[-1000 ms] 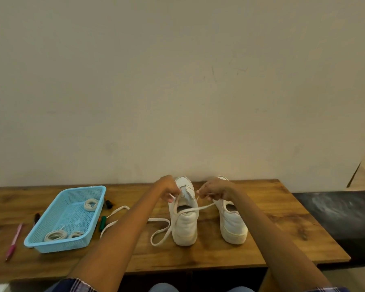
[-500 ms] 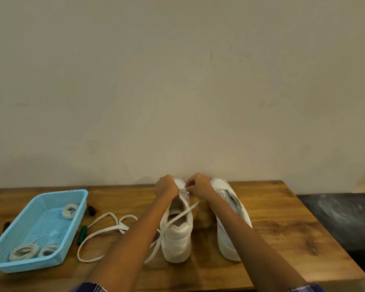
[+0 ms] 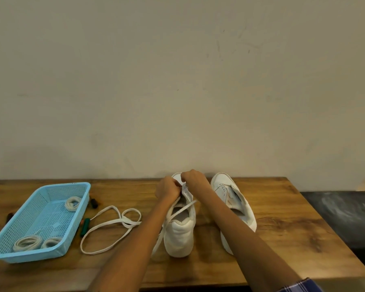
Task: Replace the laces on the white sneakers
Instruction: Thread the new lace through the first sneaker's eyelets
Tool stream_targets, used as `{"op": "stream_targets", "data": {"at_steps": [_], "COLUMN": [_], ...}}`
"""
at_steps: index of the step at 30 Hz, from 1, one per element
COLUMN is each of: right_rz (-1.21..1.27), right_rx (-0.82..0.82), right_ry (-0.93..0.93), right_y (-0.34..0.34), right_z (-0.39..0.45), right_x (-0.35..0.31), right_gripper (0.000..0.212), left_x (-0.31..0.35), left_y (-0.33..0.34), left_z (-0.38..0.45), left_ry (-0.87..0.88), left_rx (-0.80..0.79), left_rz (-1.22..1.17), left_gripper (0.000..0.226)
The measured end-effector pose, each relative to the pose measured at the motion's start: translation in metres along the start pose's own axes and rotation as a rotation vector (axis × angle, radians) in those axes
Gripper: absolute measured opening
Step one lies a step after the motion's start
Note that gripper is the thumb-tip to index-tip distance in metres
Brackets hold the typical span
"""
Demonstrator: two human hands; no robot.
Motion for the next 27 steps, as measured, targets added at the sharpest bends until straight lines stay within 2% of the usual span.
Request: {"op": "stream_targets", "data": {"at_steps": [5,9,16,18,20,23,27], "right_rz": [0.243,0.461,0.702,0.720,0.690,0.677,0.641], "right_rx": [0.125,0.180,0.045,0.103,0.235,0.334,0.318], "right_ry": [0.134,0.203,0.316,0.326,0.296,0.291,0.272], "right_y": [0.005,0.007,0.011,0.013,0.010,0.010,0.013], "right_z": [-0.011,-0.023,-0.028,-0.030,-0.033,-0.034,-0.024], "right_x": [0.015,0.021,0.025,0.028,0.032,0.037,0.031], "right_gripper": [0.023,0.033,0.048,0.034,0.006,0.024,0.006], "left_x": [-0.001,0.001,0.007,0.007,0.006,0.006,0.010], "left_y": [0.004,0.008,-0.006,-0.006,-0.004,-0.002,-0.002], "left_z": [0.001,0.004,0.010,0.010,0.010,0.012,0.011], "left_ry": [0.038,0.100,0.184,0.186,0.189,0.191,0.205], "left_rx": [-0.018,-0.065,-0.110,-0.119,-0.126,-0.142,-0.146], "left_rz": [-0.024,0.000,-0.024,-0.026,-0.025,-0.020,-0.005], "left_gripper": [0.014,0.018,0.014,0.012,0.012,0.015,0.016]}}
Point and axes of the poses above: each hand's wrist, its own z-axis towards the middle knuckle, its own y-axis out of the palm, x = y × z, the point moved 8 cm from there along z, towards the middle knuckle, and after that the axes turned 12 degrees about -y, right-handed, at the moved point
